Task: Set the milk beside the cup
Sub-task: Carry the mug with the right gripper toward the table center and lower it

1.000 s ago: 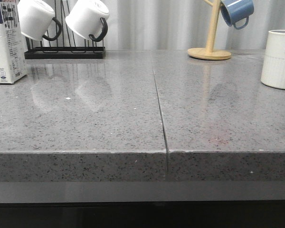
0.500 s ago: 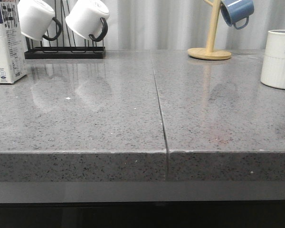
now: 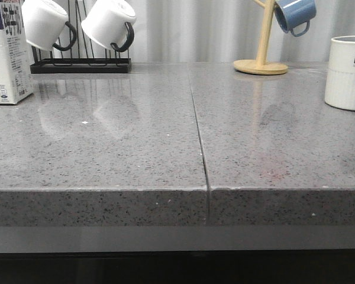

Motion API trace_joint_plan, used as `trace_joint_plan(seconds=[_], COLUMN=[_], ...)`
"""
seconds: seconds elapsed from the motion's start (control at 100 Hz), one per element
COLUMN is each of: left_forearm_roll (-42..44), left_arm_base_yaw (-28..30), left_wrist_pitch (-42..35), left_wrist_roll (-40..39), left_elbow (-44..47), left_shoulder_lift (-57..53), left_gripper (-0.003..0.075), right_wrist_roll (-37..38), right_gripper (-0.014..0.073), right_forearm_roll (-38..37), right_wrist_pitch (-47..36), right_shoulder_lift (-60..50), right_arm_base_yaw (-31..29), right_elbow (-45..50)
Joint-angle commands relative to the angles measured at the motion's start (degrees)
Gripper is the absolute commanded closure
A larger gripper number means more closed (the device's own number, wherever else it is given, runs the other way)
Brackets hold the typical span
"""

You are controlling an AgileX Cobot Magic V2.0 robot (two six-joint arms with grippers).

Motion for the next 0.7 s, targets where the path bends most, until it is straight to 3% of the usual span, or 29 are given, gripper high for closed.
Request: trace_joint_plan(seconds=[0.0, 0.13, 0.69], left_forearm_roll=[-0.1, -0.1, -0.1], left_arm_base_yaw=[-0.3, -0.3, -0.3], left_wrist_pitch=[-4.6, -4.6, -4.6], left_wrist_roll=[0.0, 0.0, 0.0], left_elbow=[2.5, 2.5, 2.5], left_shoulder_lift=[-1.7, -1.7, -1.7], left_gripper=[0.0741, 0.0741, 0.0741], right_wrist_roll=[1.1, 4.9, 4.9], right_gripper=[0.0641, 0.0641, 0.0641], right_forearm_roll=[-0.2, -0.3, -3.3], right_wrist_pitch=[-3.8, -4.3, -0.8], right_shoulder_lift=[-2.7, -4.7, -1.6], right_arm_base_yaw=[0.9, 4.0, 25.6], right_elbow=[-1.3, -1.3, -9.6])
